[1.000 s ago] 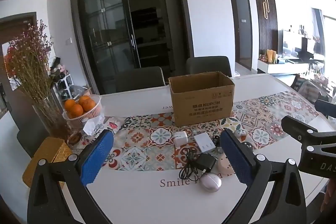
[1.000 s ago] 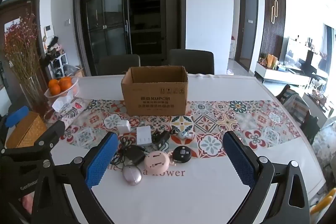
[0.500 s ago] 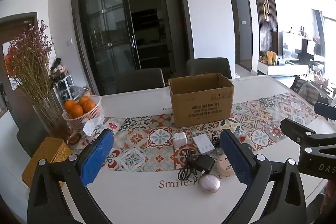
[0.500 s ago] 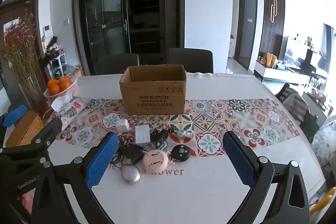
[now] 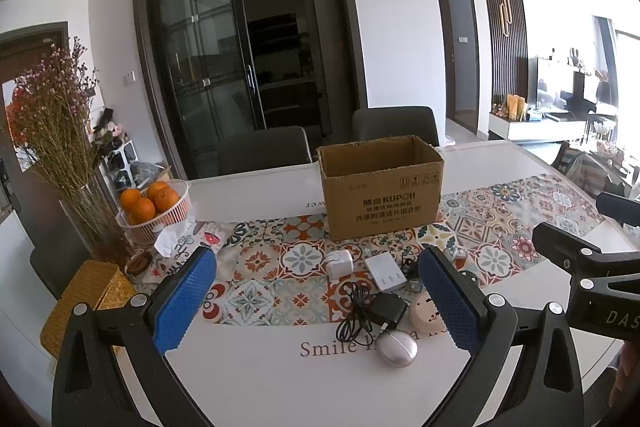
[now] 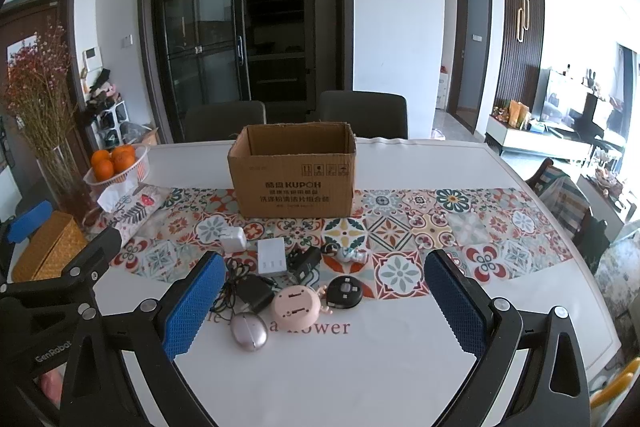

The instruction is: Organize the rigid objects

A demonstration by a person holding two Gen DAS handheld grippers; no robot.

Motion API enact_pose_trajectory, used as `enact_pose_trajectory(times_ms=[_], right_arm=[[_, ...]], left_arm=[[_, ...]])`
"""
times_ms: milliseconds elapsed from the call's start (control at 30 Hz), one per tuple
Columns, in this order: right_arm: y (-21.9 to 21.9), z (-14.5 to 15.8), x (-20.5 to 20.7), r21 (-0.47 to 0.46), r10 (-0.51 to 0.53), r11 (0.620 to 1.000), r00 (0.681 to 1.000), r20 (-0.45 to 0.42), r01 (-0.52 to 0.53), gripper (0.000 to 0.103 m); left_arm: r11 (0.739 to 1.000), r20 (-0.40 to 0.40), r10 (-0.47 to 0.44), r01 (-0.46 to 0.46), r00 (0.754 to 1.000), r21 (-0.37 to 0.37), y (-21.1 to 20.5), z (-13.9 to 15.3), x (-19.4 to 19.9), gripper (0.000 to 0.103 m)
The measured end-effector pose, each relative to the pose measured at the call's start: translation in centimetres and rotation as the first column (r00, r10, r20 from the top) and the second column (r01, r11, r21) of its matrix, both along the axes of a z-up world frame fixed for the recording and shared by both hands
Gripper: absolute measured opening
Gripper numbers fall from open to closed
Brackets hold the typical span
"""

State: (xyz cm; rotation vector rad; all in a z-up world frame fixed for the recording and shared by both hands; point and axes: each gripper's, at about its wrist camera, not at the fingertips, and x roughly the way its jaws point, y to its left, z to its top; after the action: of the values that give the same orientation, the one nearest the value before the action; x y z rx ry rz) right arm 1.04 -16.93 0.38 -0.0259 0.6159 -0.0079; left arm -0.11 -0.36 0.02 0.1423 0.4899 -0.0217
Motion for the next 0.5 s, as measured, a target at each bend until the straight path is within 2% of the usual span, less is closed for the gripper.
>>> enact_pose_trajectory(times_ms=[500], right_arm=[[-0.07, -0.05, 0.07, 0.0, 0.001, 1.0, 1.0, -0.002, -0.001, 0.101]], left_arm=[[1.0, -0.002, 0.0, 0.0, 1.0, 0.0, 0.04, -0.07, 0.06, 0.103]])
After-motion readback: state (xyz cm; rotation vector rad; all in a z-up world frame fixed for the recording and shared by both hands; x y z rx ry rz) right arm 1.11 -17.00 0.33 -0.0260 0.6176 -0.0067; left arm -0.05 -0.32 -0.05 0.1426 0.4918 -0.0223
